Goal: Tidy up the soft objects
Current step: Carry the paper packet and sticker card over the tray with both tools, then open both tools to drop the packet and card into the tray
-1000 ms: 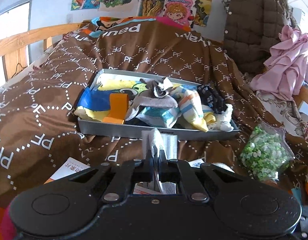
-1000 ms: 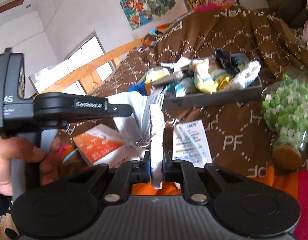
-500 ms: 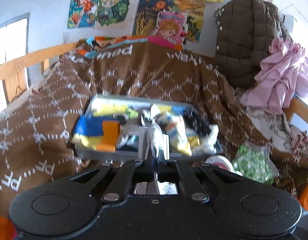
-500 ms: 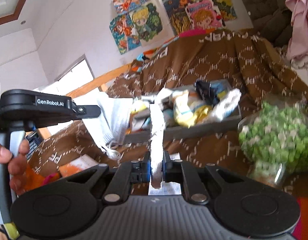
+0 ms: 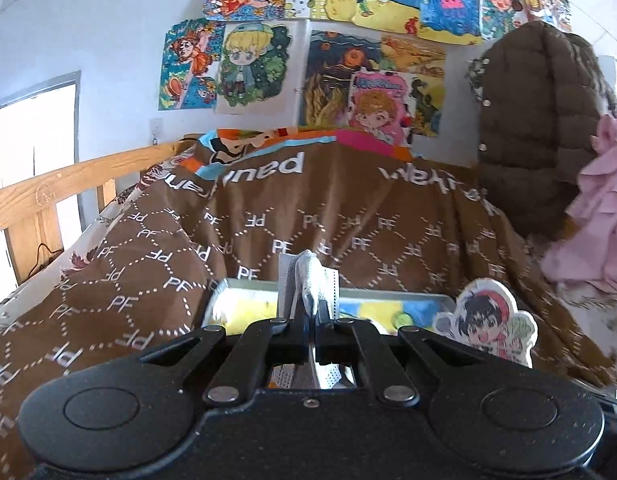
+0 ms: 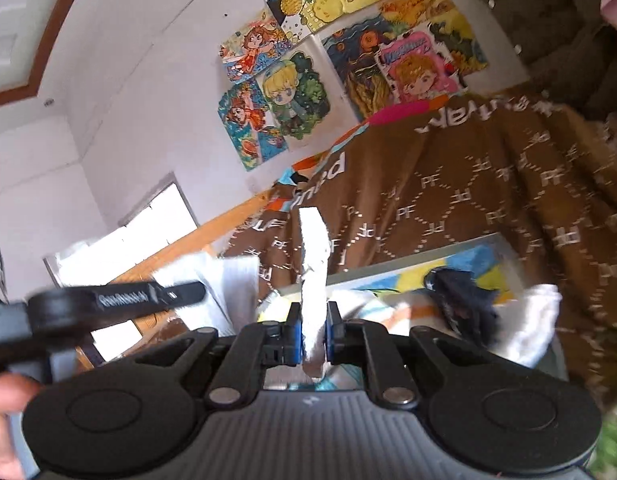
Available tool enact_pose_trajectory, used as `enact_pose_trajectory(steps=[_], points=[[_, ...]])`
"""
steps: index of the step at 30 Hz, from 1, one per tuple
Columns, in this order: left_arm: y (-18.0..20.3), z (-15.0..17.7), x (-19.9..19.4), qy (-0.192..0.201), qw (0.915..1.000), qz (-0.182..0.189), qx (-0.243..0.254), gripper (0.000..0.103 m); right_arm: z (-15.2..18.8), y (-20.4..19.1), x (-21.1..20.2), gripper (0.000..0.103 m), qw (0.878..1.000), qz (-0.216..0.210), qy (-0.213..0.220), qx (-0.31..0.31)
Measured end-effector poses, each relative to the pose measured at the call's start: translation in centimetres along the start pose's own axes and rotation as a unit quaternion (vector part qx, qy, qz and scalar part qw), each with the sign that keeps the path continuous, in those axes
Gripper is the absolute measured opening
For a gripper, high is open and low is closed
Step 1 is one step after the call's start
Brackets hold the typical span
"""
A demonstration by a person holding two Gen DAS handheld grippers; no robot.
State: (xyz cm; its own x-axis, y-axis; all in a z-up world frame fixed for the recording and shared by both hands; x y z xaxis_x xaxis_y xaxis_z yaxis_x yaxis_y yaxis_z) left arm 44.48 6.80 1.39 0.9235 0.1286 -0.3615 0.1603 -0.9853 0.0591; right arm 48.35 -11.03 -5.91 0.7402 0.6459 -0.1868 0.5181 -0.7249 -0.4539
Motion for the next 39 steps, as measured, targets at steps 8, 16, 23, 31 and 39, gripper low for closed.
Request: enact_pose_trajectory(steps=[8,16,23,31,39], points=[[-1.7,2.7,5.7,-0.028,0.9995,-0.014,0.002,0.001,1.6,2.5,3.5,0.012,0.999,-0.007,-0.039,0.033],[-1.3,4.9,7.3,-0.055,0.998,-0.021,0.023,0.002,2.3,2.5,4.5,0.014,0.998,0.037,-0.054,-0.006],[-0.3,5.0,7.5,-0.058,0.9982,-0.003,0.018,0.007,1.4,3.7,3.9,0.031,0.998,0.049,-0.039,0.01],[0.3,5.2,7.6,-0.066,0.9977,0.019,-0.002,0.019,0.4,4.2,3.3,0.052,0.998,0.057,-0.029,0.008],[0.4,5.0,7.0,-0.062,0.9973,0.025,-0.029,0.043,-1.3,5.3,1.7,0.072,0.997,0.076,-0.016,0.005]])
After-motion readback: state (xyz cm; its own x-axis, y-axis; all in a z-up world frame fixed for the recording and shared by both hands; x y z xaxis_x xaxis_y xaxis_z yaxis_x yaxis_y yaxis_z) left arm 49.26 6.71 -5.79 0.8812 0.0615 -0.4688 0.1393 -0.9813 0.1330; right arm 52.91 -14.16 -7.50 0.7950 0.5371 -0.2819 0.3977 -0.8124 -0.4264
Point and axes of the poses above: each gripper's, at about its wrist camera, not at the fingertips, and x roughly the way its jaws point, y to its right, z to its underside, the point moved 6 cm from there along x, roughly the way its jaws point, and after that the axes turned 1 degree about -z, right-handed, at the moved point
